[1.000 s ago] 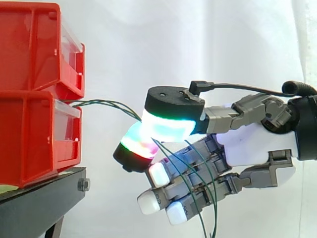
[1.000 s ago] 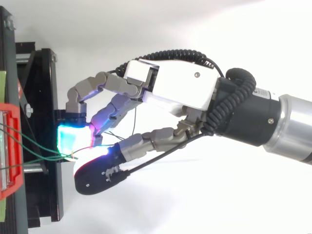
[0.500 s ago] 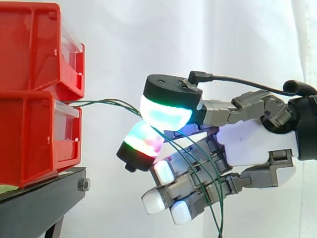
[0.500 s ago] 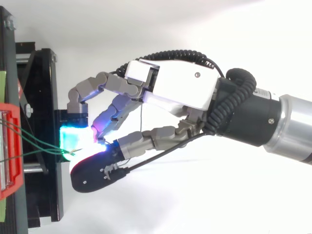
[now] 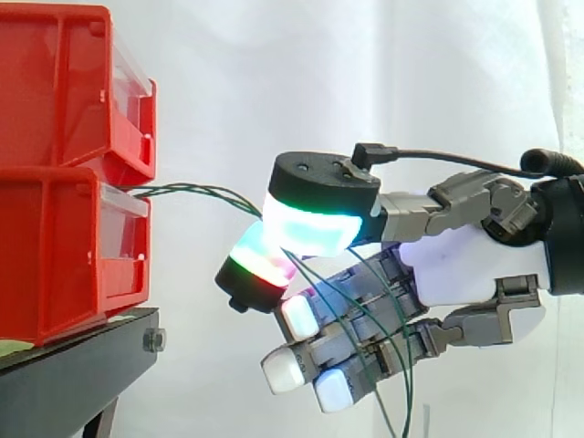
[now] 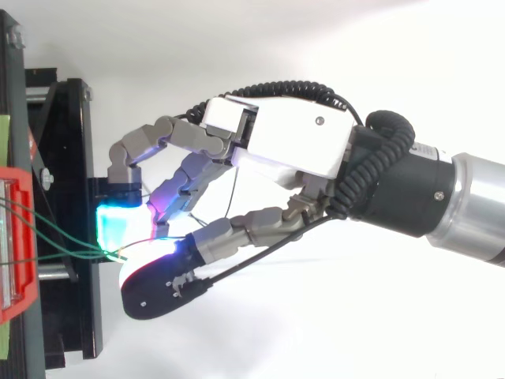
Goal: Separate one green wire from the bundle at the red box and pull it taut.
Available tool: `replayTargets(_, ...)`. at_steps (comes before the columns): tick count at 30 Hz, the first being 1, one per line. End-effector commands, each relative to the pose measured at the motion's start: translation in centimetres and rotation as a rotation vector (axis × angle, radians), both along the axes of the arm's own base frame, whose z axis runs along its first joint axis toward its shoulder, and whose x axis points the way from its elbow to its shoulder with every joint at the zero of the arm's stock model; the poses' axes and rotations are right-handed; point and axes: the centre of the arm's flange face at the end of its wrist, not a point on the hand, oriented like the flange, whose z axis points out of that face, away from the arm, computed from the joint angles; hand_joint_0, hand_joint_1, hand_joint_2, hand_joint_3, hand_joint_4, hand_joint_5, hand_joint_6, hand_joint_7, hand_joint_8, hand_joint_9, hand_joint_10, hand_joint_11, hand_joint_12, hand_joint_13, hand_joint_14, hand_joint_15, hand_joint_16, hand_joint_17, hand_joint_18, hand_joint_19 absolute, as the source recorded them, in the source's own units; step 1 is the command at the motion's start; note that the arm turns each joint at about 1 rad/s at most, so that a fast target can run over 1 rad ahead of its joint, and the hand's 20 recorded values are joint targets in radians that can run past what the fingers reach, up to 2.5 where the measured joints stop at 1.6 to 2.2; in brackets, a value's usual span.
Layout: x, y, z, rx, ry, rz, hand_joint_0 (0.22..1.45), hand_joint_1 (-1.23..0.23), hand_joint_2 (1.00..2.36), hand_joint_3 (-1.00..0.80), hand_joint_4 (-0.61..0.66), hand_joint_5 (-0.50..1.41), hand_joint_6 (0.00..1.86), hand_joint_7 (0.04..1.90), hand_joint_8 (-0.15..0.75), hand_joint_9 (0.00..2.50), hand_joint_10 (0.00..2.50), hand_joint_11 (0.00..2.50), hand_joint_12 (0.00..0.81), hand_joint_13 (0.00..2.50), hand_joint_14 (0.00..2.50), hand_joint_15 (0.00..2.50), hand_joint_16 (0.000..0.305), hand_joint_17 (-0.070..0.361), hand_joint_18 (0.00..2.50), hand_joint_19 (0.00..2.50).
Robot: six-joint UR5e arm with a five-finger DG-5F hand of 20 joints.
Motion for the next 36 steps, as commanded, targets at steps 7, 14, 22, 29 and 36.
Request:
replayTargets(7, 0.0, 0.0, 0.1, 0.007, -0.001, 0.001, 0.71, -0.91, 1.00, -0.50, 0.02, -0.17, 0.92, 1.10, 0.235, 0.99, 0.02, 0.78, 0.321, 0.88, 0.02, 0.43, 0.043, 0.097, 0.83, 0.47)
replayTargets(14, -0.5, -0.1, 1.2, 0.007, 0.009, 0.000, 0.63, -0.88, 1.00, -0.50, 0.07, -0.16, 0.91, 1.08, 0.248, 1.03, 0.02, 0.79, 0.328, 0.90, 0.02, 0.44, 0.043, 0.097, 0.85, 0.50)
replayTargets(22, -0.7, -0.1, 1.1, 0.004, 0.024, 0.002, 0.51, -0.74, 1.00, -0.50, 0.09, -0.15, 0.90, 1.11, 0.272, 1.06, 0.02, 0.77, 0.361, 0.94, 0.02, 0.45, 0.048, 0.108, 0.89, 0.52)
replayTargets(29, -0.6, -0.1, 1.1, 0.005, 0.021, 0.002, 0.52, -0.62, 1.00, -0.50, 0.10, -0.15, 0.89, 1.13, 0.277, 1.08, 0.02, 0.77, 0.364, 0.95, 0.02, 0.45, 0.048, 0.109, 0.90, 0.54)
replayTargets(36, -0.7, -0.1, 1.2, 0.005, 0.023, 0.002, 0.60, -0.73, 1.01, -0.40, 0.08, -0.15, 0.89, 1.16, 0.264, 1.06, 0.02, 0.79, 0.350, 0.93, 0.02, 0.47, 0.046, 0.104, 0.87, 0.55)
